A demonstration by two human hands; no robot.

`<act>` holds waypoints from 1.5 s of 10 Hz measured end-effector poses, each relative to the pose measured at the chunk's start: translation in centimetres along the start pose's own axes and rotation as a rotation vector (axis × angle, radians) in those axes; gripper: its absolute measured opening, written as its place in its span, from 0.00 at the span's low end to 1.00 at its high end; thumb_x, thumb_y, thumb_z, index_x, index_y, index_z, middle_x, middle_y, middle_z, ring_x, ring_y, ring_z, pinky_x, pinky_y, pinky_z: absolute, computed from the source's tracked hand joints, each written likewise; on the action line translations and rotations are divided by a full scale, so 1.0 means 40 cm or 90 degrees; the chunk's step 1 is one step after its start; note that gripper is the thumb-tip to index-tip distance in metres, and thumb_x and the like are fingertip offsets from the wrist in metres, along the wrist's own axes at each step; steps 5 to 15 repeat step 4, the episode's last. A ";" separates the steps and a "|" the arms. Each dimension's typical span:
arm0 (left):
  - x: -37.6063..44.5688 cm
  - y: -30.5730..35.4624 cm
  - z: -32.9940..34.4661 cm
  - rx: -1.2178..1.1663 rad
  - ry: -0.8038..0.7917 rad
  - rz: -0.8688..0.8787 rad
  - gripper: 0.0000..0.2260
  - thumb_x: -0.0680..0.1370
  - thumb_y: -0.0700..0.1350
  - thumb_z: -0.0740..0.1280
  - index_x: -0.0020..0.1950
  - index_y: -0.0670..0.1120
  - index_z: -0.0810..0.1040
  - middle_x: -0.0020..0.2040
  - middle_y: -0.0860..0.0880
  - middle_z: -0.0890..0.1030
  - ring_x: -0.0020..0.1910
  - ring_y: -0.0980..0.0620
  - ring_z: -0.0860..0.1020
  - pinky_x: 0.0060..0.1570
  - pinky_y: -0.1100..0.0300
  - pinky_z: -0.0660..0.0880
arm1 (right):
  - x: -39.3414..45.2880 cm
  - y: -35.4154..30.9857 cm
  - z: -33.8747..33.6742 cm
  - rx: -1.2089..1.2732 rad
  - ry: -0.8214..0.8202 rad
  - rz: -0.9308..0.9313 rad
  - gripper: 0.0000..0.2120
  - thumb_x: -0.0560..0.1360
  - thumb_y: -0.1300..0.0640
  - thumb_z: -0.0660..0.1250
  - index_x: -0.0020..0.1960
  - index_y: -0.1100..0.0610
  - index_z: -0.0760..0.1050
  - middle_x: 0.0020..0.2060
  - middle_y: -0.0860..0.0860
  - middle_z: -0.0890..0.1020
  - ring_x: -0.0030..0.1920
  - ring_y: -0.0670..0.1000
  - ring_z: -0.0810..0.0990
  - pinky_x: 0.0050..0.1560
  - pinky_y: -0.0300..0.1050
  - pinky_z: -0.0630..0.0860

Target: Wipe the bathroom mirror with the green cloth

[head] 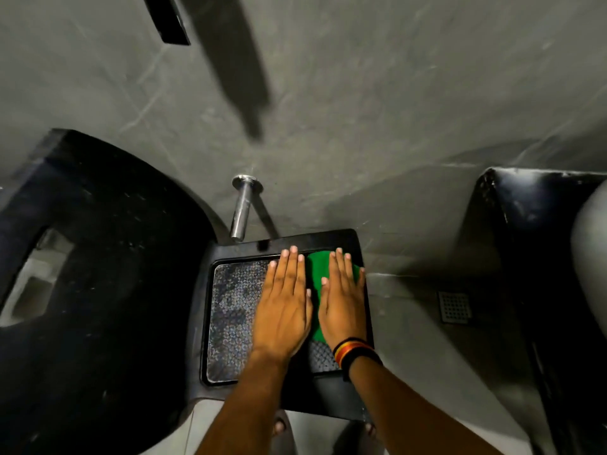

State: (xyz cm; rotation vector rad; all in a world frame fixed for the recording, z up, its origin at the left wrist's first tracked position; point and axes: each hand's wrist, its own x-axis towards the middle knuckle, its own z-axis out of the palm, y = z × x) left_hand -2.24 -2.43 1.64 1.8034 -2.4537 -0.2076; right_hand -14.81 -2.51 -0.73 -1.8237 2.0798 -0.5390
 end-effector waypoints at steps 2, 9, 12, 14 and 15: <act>-0.004 0.003 -0.004 0.021 -0.051 -0.017 0.29 0.85 0.50 0.40 0.84 0.39 0.41 0.84 0.40 0.39 0.83 0.43 0.36 0.83 0.46 0.39 | -0.009 -0.017 -0.015 -0.033 -0.042 -0.017 0.26 0.84 0.55 0.47 0.81 0.56 0.46 0.81 0.52 0.47 0.81 0.51 0.42 0.80 0.54 0.40; 0.019 0.022 -0.077 0.006 0.011 -0.010 0.29 0.85 0.51 0.42 0.84 0.38 0.47 0.85 0.40 0.45 0.84 0.43 0.42 0.83 0.45 0.46 | 0.016 -0.047 -0.088 -0.020 -0.016 -0.025 0.28 0.83 0.51 0.45 0.81 0.56 0.44 0.81 0.51 0.44 0.80 0.49 0.40 0.80 0.53 0.39; 0.019 0.022 -0.077 0.006 0.011 -0.010 0.29 0.85 0.51 0.42 0.84 0.38 0.47 0.85 0.40 0.45 0.84 0.43 0.42 0.83 0.45 0.46 | 0.016 -0.047 -0.088 -0.020 -0.016 -0.025 0.28 0.83 0.51 0.45 0.81 0.56 0.44 0.81 0.51 0.44 0.80 0.49 0.40 0.80 0.53 0.39; 0.019 0.022 -0.077 0.006 0.011 -0.010 0.29 0.85 0.51 0.42 0.84 0.38 0.47 0.85 0.40 0.45 0.84 0.43 0.42 0.83 0.45 0.46 | 0.016 -0.047 -0.088 -0.020 -0.016 -0.025 0.28 0.83 0.51 0.45 0.81 0.56 0.44 0.81 0.51 0.44 0.80 0.49 0.40 0.80 0.53 0.39; 0.019 0.022 -0.077 0.006 0.011 -0.010 0.29 0.85 0.51 0.42 0.84 0.38 0.47 0.85 0.40 0.45 0.84 0.43 0.42 0.83 0.45 0.46 | 0.016 -0.047 -0.088 -0.020 -0.016 -0.025 0.28 0.83 0.51 0.45 0.81 0.56 0.44 0.81 0.51 0.44 0.80 0.49 0.40 0.80 0.53 0.39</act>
